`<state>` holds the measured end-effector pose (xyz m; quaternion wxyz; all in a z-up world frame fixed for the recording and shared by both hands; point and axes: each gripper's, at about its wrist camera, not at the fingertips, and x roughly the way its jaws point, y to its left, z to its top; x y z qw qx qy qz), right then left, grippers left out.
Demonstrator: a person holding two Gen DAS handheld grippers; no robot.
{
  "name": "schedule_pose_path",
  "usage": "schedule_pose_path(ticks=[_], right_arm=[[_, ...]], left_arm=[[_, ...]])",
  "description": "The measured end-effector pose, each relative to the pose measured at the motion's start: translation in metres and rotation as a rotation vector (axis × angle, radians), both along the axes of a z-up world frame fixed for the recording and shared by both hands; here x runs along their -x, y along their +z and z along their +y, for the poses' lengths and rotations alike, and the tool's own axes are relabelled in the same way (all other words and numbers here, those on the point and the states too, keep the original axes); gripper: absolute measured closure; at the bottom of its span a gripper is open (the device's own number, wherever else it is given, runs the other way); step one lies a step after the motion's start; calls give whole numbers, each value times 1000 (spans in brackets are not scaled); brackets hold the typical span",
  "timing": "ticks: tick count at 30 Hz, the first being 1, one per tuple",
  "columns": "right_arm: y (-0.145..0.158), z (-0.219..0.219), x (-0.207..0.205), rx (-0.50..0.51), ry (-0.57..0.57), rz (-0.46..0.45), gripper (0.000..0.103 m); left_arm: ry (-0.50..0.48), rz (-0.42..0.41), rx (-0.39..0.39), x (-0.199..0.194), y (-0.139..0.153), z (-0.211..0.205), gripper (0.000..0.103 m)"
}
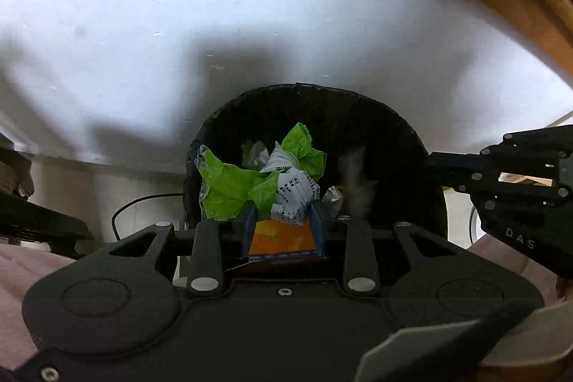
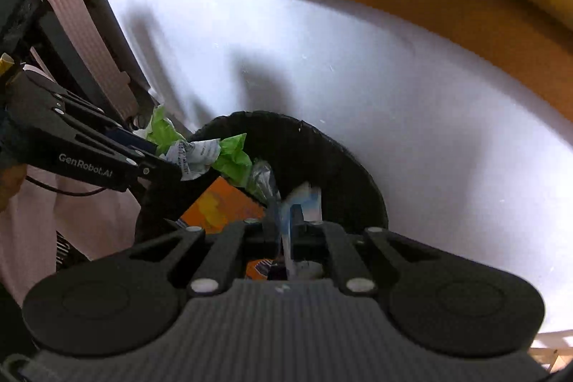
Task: Collect trash
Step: 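Open the left gripper over the bin while the right gripper also opens, then raise both grippers from the bin back over the bed cover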
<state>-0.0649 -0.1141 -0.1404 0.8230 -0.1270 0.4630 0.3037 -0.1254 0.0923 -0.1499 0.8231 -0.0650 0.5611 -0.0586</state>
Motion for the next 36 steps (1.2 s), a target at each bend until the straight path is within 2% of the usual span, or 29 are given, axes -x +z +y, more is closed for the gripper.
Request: schedule_pose_path(ticks=[2, 3, 4, 6, 10, 12, 22, 23, 30, 36], right_arm=[[-1, 1, 0, 7, 5, 4, 88], [-1, 4, 0, 15, 6, 2, 69], [-1, 7, 0, 22, 9, 1, 65], [-1, 5, 2, 29, 16, -3, 44], [-1, 6, 4, 42, 15, -8, 38], [-1, 5, 4, 44, 8, -9, 30], [3, -1, 3, 59, -28, -4, 7], [4, -2, 5, 58, -26, -8, 1], [26, -10, 10, 47, -24, -44, 0], [54, -19, 13, 25, -26, -83, 0]], left_arm=[[-17, 0, 2, -2, -1, -3, 72], [-28, -1, 1, -1, -2, -3, 70], [-40, -1, -1, -1, -5, -2, 65], [-57, -2, -4, 0, -6, -6, 61], [-60, -2, -13, 0, -8, -7, 58], [-51, -2, -13, 0, -8, -6, 58], [-58, -29, -21, 3, 3, -8, 56], [-59, -35, -19, 3, 6, -8, 56], [-78, -93, -34, 5, 32, -7, 54], [-131, -159, -38, 9, 67, -14, 52]])
